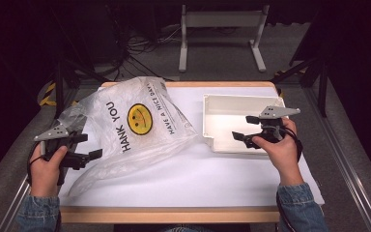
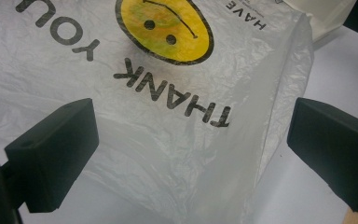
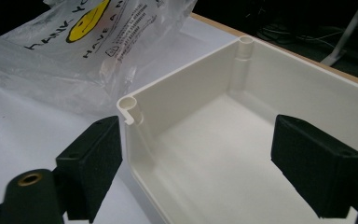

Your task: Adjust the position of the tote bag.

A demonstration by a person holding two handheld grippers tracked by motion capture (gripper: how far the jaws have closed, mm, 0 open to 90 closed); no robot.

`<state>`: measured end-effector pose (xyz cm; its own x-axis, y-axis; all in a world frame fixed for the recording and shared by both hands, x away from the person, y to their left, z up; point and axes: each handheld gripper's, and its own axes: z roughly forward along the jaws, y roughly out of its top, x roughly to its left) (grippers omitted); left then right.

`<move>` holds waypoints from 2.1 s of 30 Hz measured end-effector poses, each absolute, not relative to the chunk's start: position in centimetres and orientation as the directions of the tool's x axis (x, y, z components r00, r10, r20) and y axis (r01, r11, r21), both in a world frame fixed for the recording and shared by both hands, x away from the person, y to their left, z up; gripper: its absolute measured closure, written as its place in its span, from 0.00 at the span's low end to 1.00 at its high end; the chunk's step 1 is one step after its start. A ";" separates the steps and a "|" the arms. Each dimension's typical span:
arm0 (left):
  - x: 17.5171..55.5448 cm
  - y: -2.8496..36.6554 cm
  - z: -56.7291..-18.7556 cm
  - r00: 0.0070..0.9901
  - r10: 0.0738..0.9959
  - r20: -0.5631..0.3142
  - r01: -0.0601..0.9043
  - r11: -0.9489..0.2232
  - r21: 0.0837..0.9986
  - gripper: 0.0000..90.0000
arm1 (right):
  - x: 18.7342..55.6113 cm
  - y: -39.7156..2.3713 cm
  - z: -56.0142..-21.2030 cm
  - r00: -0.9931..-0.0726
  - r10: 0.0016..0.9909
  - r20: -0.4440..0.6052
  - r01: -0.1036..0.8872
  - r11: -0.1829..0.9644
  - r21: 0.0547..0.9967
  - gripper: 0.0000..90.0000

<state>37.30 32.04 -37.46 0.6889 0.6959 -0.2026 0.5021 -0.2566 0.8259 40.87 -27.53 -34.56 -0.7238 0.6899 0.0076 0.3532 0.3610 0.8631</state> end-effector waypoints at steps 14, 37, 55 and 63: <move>36.3 31.1 -35.7 0.618 0.766 -0.176 0.507 -0.217 0.834 0.05 | 40.5 -25.7 -33.7 -0.734 0.679 0.008 0.347 0.364 0.865 0.15; 33.2 31.6 -34.1 0.613 0.775 -0.154 0.490 -0.220 0.843 0.12 | 40.3 -15.7 -33.4 -0.871 0.491 0.007 0.228 0.392 0.891 0.07; 33.5 30.8 -34.2 0.633 0.760 -0.149 0.488 -0.241 0.839 0.12 | 40.0 -8.3 -36.6 -0.925 0.380 -0.002 0.175 0.430 0.886 0.02; 33.6 30.5 -34.6 0.637 0.756 -0.152 0.494 -0.249 0.833 0.12 | 40.9 -6.1 -39.3 -0.928 0.366 -0.069 0.136 0.506 0.852 0.03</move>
<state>33.59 30.54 -34.60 0.6367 0.7560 -0.1518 0.4942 -0.2490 0.8329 40.90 -6.11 -39.29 -0.9281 0.3659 -0.0686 0.1364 0.5057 0.8518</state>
